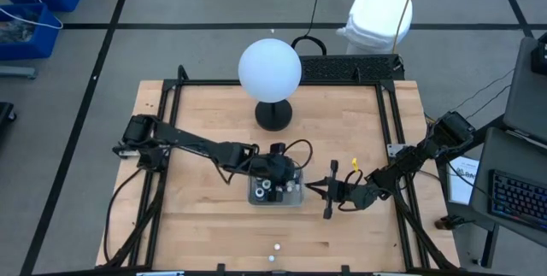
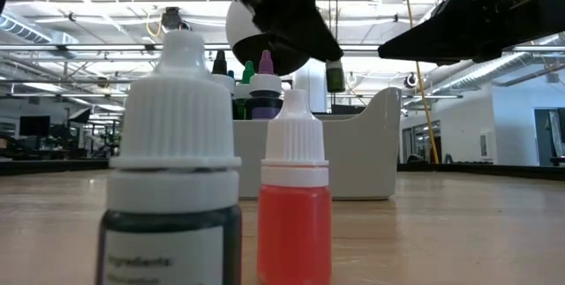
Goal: Pick & Place food coloring
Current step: Put the small green food coloring bottle into the gray bin
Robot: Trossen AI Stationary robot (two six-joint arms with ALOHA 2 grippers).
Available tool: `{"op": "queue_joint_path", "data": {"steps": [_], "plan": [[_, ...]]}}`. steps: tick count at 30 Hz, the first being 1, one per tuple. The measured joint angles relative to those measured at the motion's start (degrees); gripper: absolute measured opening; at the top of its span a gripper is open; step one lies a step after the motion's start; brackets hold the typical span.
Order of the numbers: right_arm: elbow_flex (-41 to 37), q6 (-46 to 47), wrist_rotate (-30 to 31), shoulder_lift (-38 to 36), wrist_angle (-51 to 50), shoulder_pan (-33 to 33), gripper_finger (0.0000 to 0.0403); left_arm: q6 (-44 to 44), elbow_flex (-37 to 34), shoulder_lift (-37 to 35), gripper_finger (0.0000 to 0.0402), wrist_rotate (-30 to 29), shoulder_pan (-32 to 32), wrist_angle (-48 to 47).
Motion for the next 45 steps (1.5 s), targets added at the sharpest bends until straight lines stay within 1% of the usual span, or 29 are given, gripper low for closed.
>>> {"op": "queue_joint_path", "data": {"steps": [4,9,12,19,22,25,28,31,34,37,41,45], "plan": [[0.0,0.0,0.0,0.0,0.0,0.0,0.0,-0.4,-3.0,0.1,0.006,1.8,0.7,1.3],[0.0,0.0,0.0,0.0,0.0,0.0,0.0,-0.4,-4.9,0.1,0.006,1.3,0.6,3.2],[0.0,0.0,0.0,0.0,0.0,0.0,0.0,-0.6,-6.3,0.1,0.006,-0.1,0.6,4.8],[0.0,0.0,0.0,0.0,0.1,0.0,0.0,-0.2,-6.4,1.1,0.006,0.4,0.6,5.4],[0.0,0.0,0.0,0.0,0.1,0.0,0.0,0.1,-6.4,1.9,0.006,2.5,0.7,6.2],[0.0,0.0,0.0,0.0,0.3,0.0,0.0,1.5,-6.5,2.4,0.006,2.8,0.7,5.9],[0.0,0.0,0.0,0.0,0.4,0.0,0.0,0.2,-6.3,2.3,0.006,2.8,0.7,8.2],[0.0,0.0,0.0,0.0,0.5,0.0,0.0,-2.8,-4.4,2.3,0.006,1.5,0.2,6.7],[0.0,0.0,0.0,0.0,0.5,0.0,0.0,-3.5,-0.8,2.9,0.006,-2.3,-1.6,3.3],[0.0,0.0,0.0,0.0,0.5,0.0,0.0,-5.4,3.9,4.1,0.006,-6.2,-3.6,-5.8],[0.0,0.0,0.0,0.0,0.5,0.0,0.0,-9.4,11.6,6.8,0.006,-8.8,-4.8,-14.2],[0.0,0.0,0.0,0.0,0.7,0.0,0.0,-13.4,14.1,11.3,0.006,-11.0,-4.9,-14.4]]}}
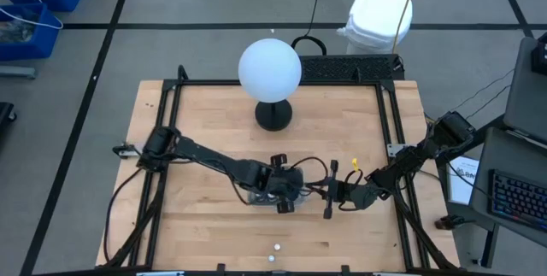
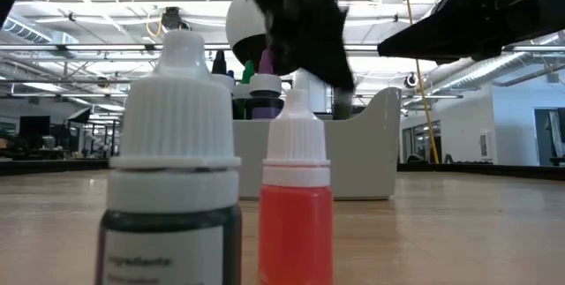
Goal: Pick & Place food coloring
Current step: Put the small green food coloring bottle into the gray bin
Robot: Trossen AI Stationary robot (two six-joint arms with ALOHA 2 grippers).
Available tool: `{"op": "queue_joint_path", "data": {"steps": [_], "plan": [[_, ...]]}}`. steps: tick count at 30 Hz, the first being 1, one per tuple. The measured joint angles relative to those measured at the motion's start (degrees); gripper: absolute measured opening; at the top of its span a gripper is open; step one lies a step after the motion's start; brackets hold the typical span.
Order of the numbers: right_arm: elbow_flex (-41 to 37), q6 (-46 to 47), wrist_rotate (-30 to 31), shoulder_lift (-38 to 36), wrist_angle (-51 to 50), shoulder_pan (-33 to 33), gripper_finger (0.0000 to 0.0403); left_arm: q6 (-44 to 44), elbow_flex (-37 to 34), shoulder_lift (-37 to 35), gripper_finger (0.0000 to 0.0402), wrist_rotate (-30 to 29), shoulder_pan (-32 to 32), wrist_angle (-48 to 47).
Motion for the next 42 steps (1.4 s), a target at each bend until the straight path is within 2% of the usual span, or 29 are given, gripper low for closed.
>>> {"op": "queue_joint_path", "data": {"steps": [6,13,29,33,42], "plan": [[0.0,0.0,0.0,0.0,-0.7,0.0,0.0,-3.3,0.2,2.6,0.006,-6.5,0.0,-0.3],[0.0,0.0,0.0,0.0,-0.6,0.0,0.0,-3.5,0.2,2.9,0.006,-6.8,0.0,-0.9],[0.0,0.0,0.0,0.0,-0.5,0.0,0.0,-3.1,0.1,4.9,0.006,-2.9,1.6,-1.1],[0.0,0.0,0.0,0.0,-0.6,0.0,0.0,-3.1,0.1,4.9,0.006,0.0,1.7,-1.1],[0.0,0.0,0.0,0.0,-0.4,0.0,0.0,-3.5,0.1,4.9,0.006,0.9,1.7,-1.2]]}}
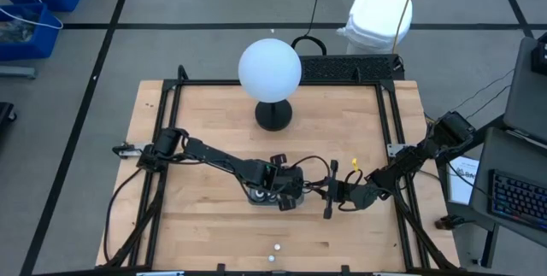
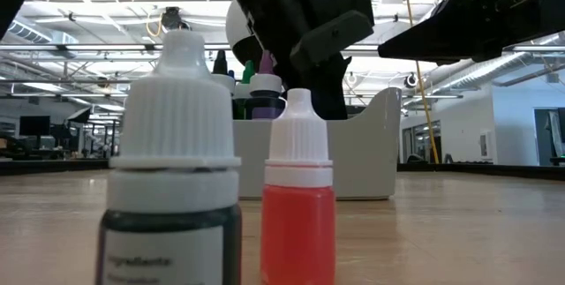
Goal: Pick & Place food coloring
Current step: Put the small green food coloring bottle into the gray bin, then put the small orange food coloring bottle into the gray bin
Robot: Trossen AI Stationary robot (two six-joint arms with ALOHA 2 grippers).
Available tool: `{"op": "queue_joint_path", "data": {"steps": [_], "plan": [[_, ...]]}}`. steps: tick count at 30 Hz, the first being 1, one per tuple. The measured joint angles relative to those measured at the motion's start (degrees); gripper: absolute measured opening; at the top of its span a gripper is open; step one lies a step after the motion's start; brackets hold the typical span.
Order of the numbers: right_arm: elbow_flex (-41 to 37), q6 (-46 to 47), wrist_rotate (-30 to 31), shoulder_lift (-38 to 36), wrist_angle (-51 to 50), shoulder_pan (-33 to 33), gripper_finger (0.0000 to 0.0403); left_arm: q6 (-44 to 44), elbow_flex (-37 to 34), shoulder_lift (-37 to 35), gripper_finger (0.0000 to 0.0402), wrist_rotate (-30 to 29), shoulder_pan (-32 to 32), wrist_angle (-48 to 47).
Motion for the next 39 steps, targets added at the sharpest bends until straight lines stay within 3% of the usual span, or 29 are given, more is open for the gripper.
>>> {"op": "queue_joint_path", "data": {"steps": [12,27,35,39], "plan": [[0.0,0.0,0.0,0.0,0.0,0.0,0.0,-0.1,0.0,0.0,0.0064,-0.1,0.0,-0.1],[0.0,0.0,0.0,0.0,0.0,0.0,0.0,1.9,0.0,-0.1,0.0139,-0.8,0.0,0.2],[0.0,0.0,0.0,0.0,-0.2,0.0,0.0,6.0,0.6,-10.5,0.0156,-0.2,-2.1,-0.4],[0.0,0.0,0.0,0.0,-0.2,0.0,0.0,8.5,0.6,-18.9,0.0154,-1.0,-5.2,-7.9]]}}
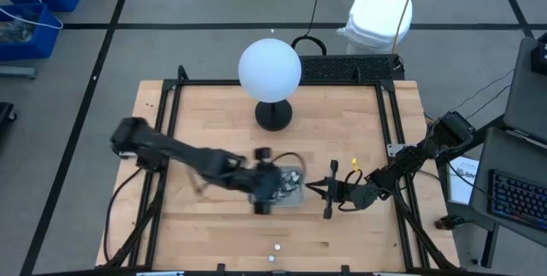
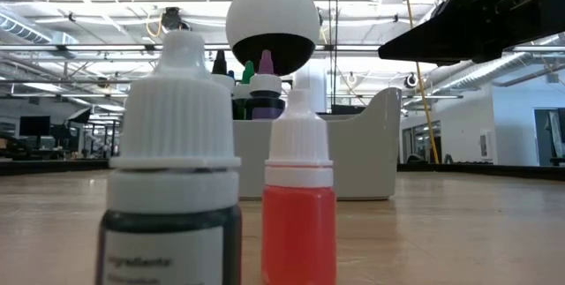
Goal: Pick & Place food coloring
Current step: Put the small orange food coloring bottle into the gray bin
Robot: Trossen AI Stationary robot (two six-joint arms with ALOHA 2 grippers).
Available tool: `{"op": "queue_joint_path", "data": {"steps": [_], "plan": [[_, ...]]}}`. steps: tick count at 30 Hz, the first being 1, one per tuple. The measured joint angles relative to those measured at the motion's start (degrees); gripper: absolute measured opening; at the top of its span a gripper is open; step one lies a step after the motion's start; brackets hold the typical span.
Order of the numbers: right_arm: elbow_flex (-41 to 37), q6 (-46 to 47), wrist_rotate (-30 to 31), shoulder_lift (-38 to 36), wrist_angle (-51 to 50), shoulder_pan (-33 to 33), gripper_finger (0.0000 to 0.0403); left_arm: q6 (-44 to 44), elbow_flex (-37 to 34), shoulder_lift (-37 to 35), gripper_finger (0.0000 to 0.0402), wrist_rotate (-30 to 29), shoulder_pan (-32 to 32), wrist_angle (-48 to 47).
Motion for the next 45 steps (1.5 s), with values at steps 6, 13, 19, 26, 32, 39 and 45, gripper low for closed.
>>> {"op": "queue_joint_path", "data": {"steps": [6,13,19,26,32,39,45], "plan": [[0.0,0.0,-1.6,0.0,0.0,0.0,0.0,-8.1,-4.2,-13.2,0.0112,-14.7,-7.8,-18.4],[0.0,0.0,-3.0,0.0,0.3,0.0,0.0,-27.0,-33.2,-32.4,0.0025,-15.6,-14.0,-11.9],[0.0,0.0,-2.9,0.0,0.5,0.0,0.0,-19.6,-55.2,-47.7,0.001,-12.1,-18.0,13.9],[0.0,0.0,-2.9,0.0,0.6,0.0,0.0,-5.0,-60.4,-64.7,0.0009,-13.3,-17.7,19.1],[0.0,0.1,-2.8,0.0,1.2,-0.2,0.0,14.4,-67.6,-74.5,0.0005,-4.4,-15.6,41.9],[0.0,3.8,-2.8,0.0,0.7,-1.0,0.0,12.9,-78.7,-76.5,0.0004,-1.9,-12.9,53.5],[0.0,4.0,-2.9,0.0,0.4,-1.1,0.0,14.4,-87.8,-76.9,0.0003,-2.2,-11.7,65.3]]}}
